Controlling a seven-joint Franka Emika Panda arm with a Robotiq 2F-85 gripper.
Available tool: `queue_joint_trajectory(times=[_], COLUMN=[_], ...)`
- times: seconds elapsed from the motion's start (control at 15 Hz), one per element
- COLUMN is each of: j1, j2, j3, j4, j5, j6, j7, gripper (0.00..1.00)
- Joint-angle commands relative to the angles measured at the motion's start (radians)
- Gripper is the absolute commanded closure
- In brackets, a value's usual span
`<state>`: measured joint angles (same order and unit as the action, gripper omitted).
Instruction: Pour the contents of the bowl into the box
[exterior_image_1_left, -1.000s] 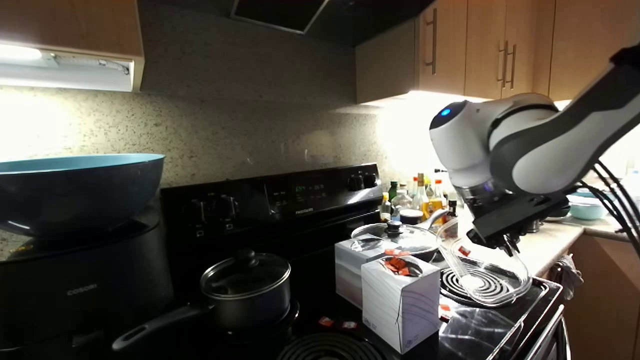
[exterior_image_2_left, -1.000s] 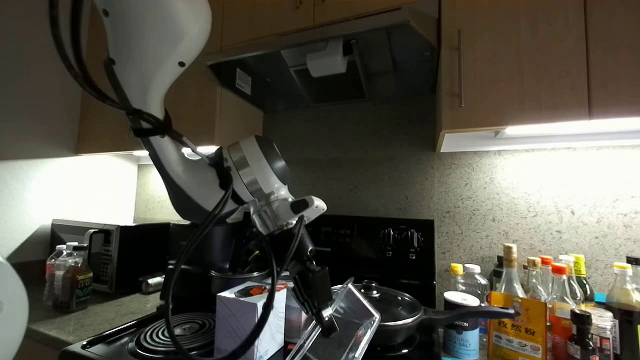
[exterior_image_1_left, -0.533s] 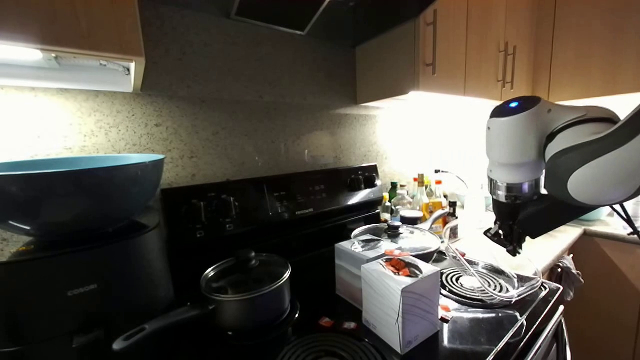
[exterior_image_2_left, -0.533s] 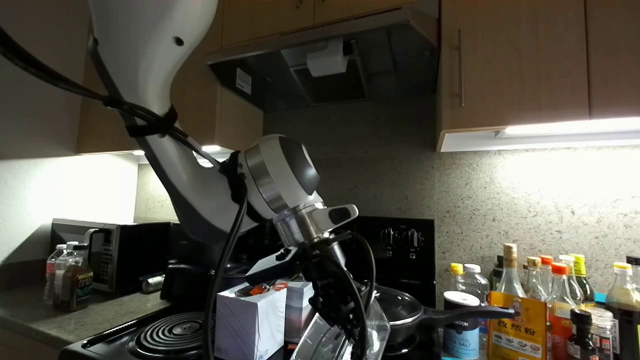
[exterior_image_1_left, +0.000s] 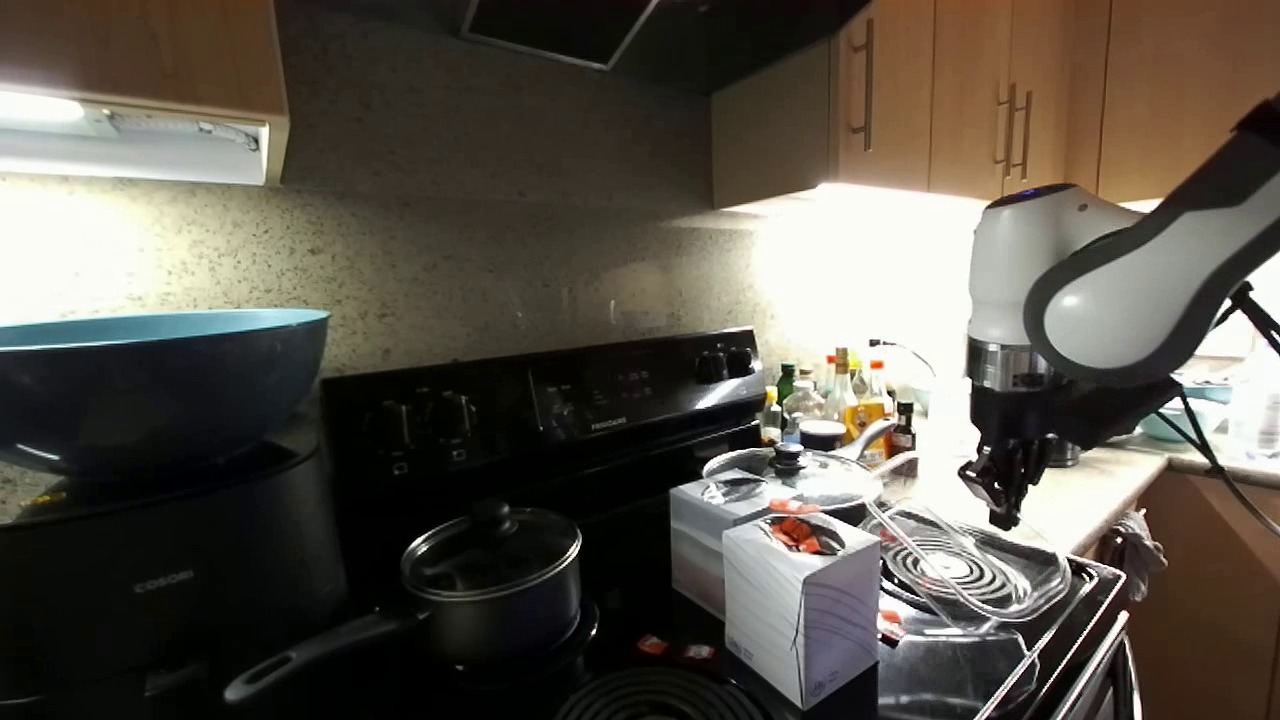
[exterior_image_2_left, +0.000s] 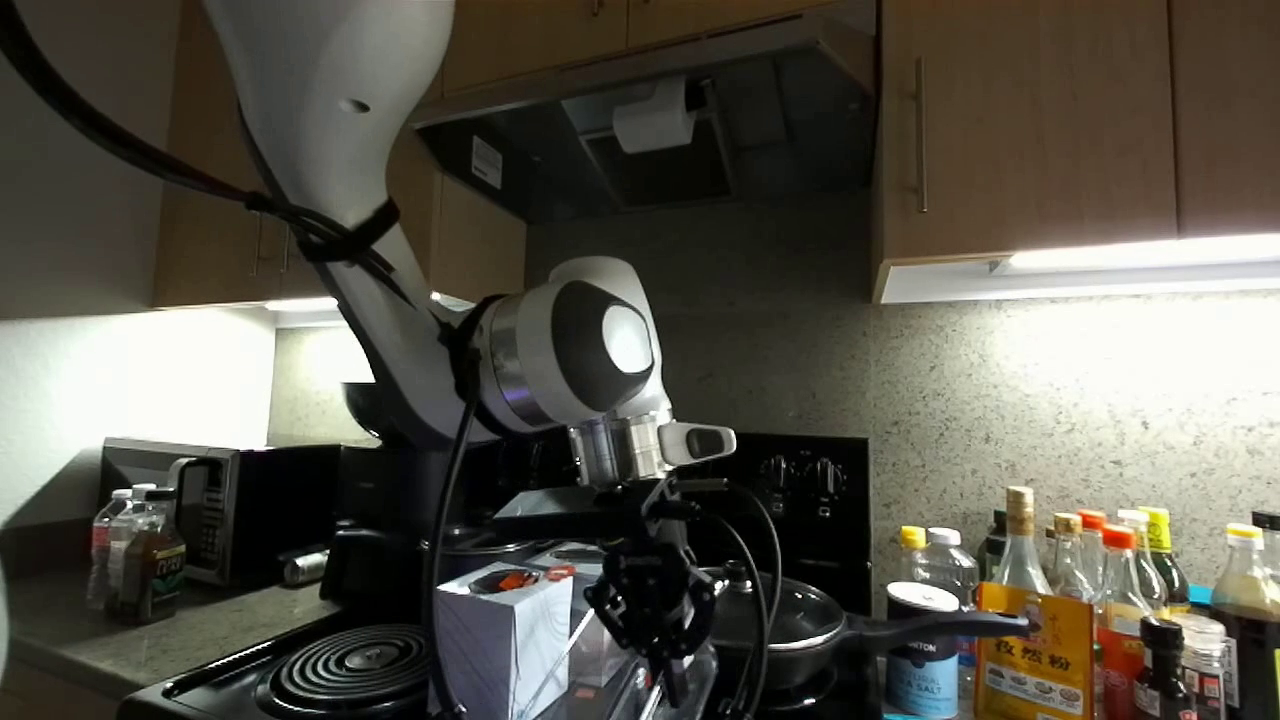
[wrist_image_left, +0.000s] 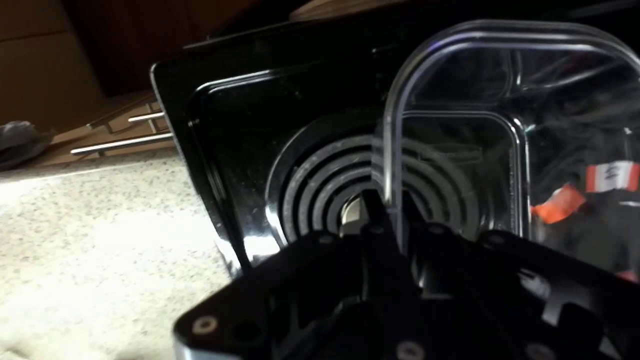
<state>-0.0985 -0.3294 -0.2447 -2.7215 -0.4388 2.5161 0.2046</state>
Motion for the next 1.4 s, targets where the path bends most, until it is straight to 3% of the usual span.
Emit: queue_joint_trajectory(times=[0.0, 0.13, 0.47, 0.87, 1.27, 1.33], j1=[0.016, 0.002, -0.083, -0.138, -0.128, -0.124], j2=[0.0, 0.008, 0.005, 0.138, 0.26, 0.273], j3=[0.053, 0.078, 0.113, 0.096, 0.097, 0.096], j4=[0.006, 0.025, 0.055, 0.125, 0.248, 0.265], j5=[0.183, 0.22, 0.159, 0.131, 0.052, 0.042], j6=[-0.14, -0.229, -0.326, -0.239, -0.248, -0.259], j7=[-0.168, -0.169, -0.015, -0.017, 0.022, 0.024], gripper=[0.98, 0.98, 0.98, 0.98, 0.98, 0.67])
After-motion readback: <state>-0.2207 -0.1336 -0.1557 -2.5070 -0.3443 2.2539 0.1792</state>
